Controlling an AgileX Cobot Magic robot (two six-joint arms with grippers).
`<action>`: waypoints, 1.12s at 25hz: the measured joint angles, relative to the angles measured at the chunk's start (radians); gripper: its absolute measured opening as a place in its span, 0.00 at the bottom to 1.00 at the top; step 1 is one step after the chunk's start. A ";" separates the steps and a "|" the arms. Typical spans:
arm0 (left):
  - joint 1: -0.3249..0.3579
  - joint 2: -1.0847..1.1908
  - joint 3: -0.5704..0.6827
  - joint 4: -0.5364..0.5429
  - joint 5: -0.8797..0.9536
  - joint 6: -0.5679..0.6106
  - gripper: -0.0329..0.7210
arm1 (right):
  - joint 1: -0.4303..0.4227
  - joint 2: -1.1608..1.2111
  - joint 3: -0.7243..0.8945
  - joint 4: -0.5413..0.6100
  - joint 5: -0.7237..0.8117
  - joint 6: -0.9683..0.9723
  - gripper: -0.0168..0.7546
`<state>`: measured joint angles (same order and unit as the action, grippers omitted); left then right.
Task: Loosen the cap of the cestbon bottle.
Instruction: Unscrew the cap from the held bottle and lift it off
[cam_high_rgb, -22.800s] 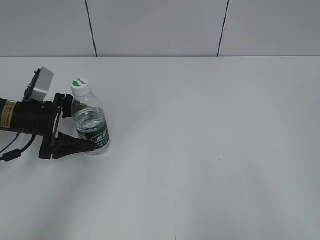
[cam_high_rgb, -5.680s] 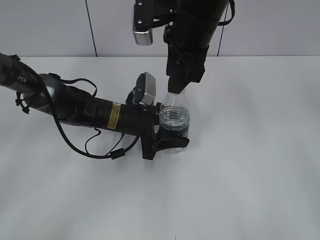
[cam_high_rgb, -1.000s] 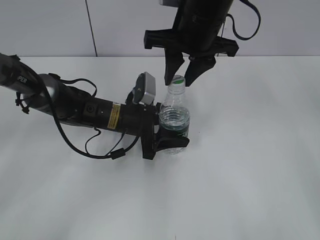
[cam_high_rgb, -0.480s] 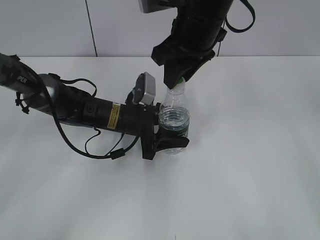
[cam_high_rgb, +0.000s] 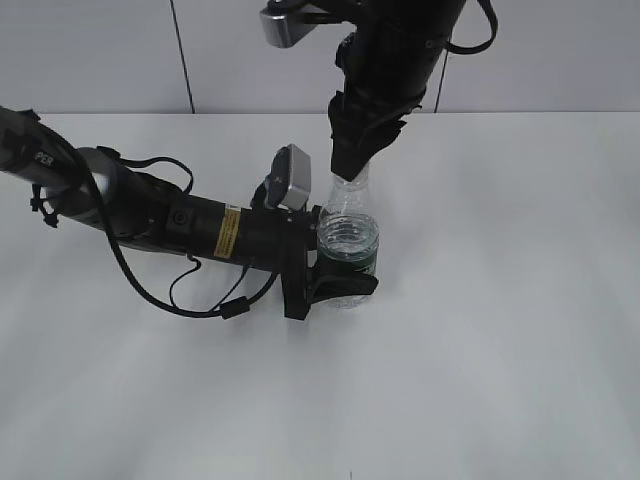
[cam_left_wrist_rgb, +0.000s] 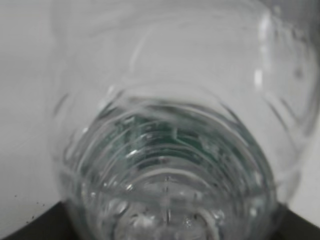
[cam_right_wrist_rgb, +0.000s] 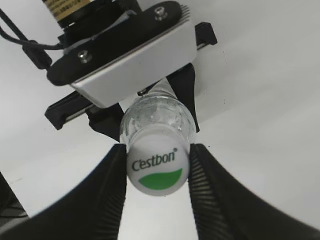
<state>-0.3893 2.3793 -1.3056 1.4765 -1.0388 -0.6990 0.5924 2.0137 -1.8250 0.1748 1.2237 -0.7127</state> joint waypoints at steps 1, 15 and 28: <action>0.000 0.000 0.000 0.001 0.000 0.000 0.59 | 0.000 0.000 -0.001 0.000 0.001 -0.044 0.40; 0.001 0.000 0.000 0.004 -0.015 0.002 0.59 | 0.000 -0.004 -0.003 0.006 0.003 -0.594 0.40; 0.002 0.000 0.000 0.005 -0.016 0.002 0.59 | 0.000 -0.004 -0.003 0.015 0.003 -0.664 0.40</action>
<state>-0.3876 2.3793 -1.3056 1.4820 -1.0548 -0.6971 0.5924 2.0097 -1.8279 0.1901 1.2267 -1.3766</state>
